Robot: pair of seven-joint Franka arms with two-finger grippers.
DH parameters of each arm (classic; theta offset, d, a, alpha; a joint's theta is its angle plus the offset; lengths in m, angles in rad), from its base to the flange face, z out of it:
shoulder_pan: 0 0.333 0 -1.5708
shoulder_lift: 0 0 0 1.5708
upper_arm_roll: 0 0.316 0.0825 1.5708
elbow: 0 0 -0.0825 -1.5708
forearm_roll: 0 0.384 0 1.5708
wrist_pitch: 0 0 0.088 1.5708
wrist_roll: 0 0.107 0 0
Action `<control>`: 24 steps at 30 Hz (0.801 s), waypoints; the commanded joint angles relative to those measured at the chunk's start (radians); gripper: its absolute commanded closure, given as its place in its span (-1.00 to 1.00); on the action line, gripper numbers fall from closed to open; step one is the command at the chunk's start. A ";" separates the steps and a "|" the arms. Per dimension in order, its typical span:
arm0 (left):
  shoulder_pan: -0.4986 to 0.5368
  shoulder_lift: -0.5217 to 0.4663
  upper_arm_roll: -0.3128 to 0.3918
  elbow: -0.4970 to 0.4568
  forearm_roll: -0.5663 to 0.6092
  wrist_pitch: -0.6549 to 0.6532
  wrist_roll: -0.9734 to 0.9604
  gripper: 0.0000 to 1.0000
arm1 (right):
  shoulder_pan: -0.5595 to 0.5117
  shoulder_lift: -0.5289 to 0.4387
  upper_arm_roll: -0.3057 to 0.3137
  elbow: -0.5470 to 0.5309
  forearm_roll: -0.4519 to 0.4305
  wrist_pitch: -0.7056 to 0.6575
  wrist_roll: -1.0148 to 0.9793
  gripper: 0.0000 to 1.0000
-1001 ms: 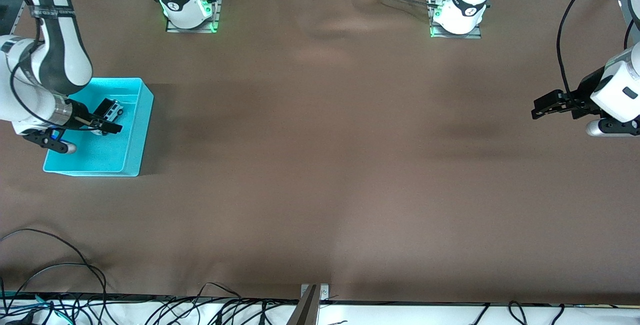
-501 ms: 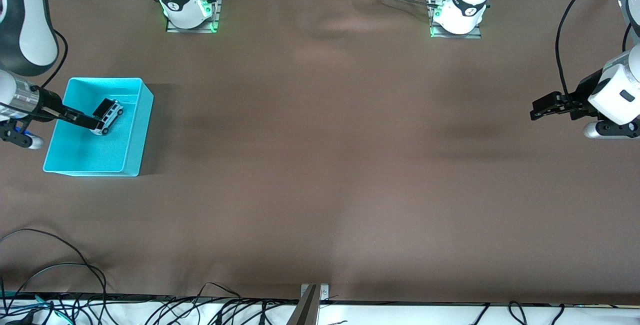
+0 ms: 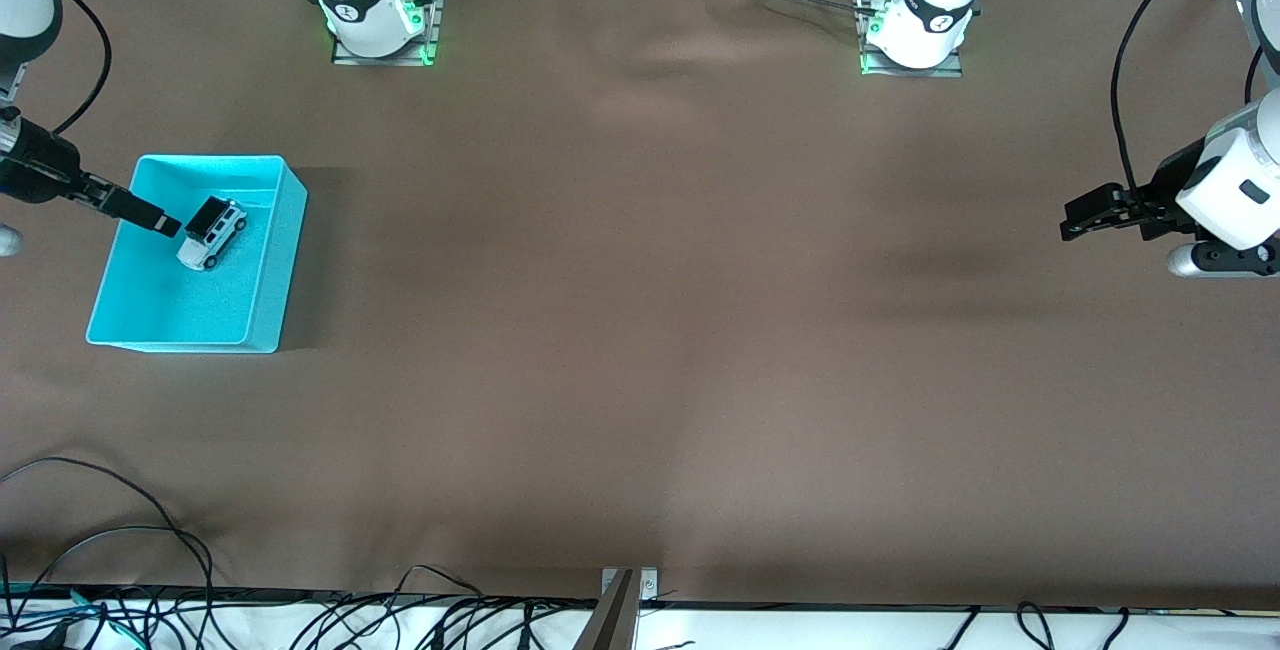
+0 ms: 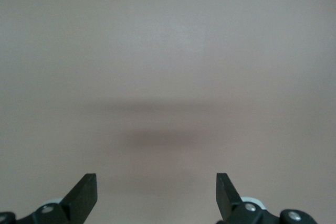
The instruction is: Wind and store white jeep toy
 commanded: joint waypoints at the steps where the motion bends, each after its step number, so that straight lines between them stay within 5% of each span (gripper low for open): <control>1: -0.001 -0.005 0.000 -0.004 -0.014 -0.002 0.008 -1.00 | -0.004 -0.048 0.019 -0.004 0.024 -0.018 -0.005 -1.00; 12: -0.001 -0.005 0.002 -0.004 -0.014 -0.002 0.008 -1.00 | -0.001 -0.088 0.036 0.100 0.039 -0.191 -0.011 -1.00; 24: -0.001 -0.005 0.002 -0.004 -0.014 -0.002 0.008 -1.00 | 0.054 -0.048 0.043 0.177 0.046 -0.208 -0.008 -1.00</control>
